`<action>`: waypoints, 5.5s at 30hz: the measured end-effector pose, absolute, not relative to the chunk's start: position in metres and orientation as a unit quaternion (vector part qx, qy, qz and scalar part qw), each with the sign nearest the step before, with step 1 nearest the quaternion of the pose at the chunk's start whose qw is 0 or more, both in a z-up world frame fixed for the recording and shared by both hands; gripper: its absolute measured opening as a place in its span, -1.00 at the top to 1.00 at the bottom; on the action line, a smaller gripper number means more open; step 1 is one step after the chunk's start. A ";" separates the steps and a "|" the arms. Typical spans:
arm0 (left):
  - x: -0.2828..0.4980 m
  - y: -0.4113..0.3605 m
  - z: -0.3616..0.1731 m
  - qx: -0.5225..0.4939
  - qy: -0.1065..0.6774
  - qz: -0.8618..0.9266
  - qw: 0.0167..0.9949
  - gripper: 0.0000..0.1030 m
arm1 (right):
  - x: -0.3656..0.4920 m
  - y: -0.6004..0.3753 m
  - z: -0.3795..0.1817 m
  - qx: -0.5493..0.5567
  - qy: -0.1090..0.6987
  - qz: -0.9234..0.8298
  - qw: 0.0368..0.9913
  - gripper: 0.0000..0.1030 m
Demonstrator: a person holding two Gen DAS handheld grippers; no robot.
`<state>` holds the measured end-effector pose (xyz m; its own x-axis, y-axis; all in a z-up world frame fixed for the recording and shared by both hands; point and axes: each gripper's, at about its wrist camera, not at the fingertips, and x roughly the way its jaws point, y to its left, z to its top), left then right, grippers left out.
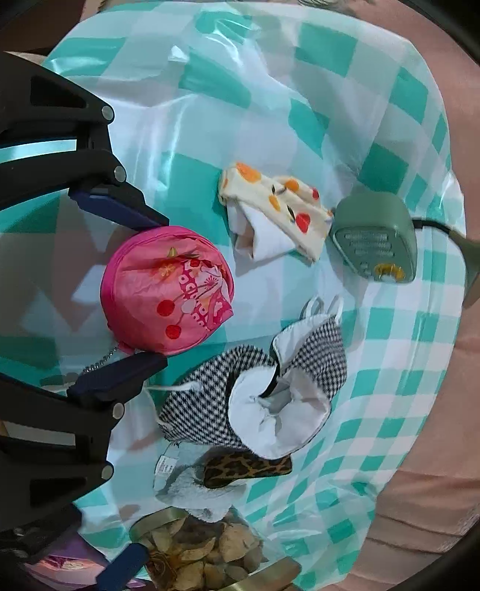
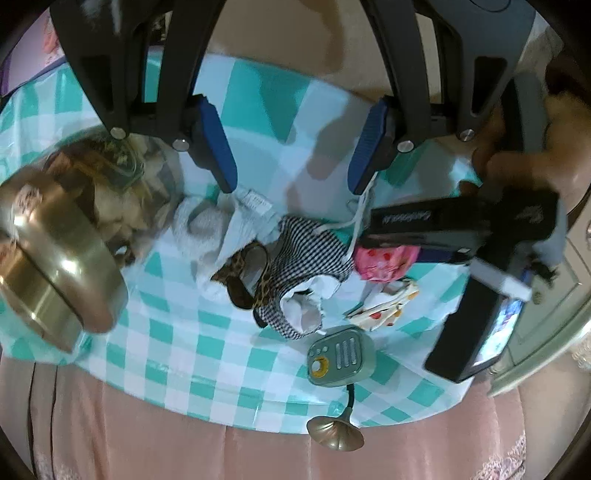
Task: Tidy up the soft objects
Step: 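Grasp the pink coin purse with the left tool, then grasp the leopard-print strap with the right tool while the left tool holds the purse, then carry the purse and strap over the pink box and open both tools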
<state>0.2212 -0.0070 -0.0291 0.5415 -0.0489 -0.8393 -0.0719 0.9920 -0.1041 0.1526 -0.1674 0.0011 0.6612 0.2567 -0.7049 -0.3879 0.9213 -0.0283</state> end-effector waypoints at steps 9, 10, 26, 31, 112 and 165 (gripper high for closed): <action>0.204 0.013 -0.026 -0.117 0.457 0.025 0.881 0.17 | 0.178 -0.138 0.000 -0.182 0.325 0.097 0.923 -0.28; 0.203 0.014 -0.025 -0.120 0.454 0.026 0.882 0.18 | 0.183 -0.135 -0.002 -0.191 0.323 0.090 0.923 -0.28; 0.205 0.014 -0.028 -0.125 0.458 0.021 0.880 -0.26 | 0.234 -0.128 -0.033 -0.232 0.349 0.041 0.907 0.00; 0.207 0.003 -0.030 -0.098 0.461 0.017 0.882 -0.28 | 0.236 -0.133 -0.037 -0.216 0.356 0.056 0.907 0.72; 0.043 0.025 0.023 -0.256 0.327 0.012 0.910 0.79 | 0.236 -0.140 0.017 -0.084 0.344 0.234 0.905 -0.11; 0.042 -0.179 0.045 -0.129 0.390 -0.197 0.890 0.79 | 0.037 -0.374 0.017 -0.001 0.394 0.113 0.912 0.70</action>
<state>0.0425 -0.1792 0.0449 0.6183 -0.4508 -0.6438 0.2497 0.8894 -0.3830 0.0370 -0.3736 0.0168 0.6640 0.2054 -0.7190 -0.2070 0.9744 0.0872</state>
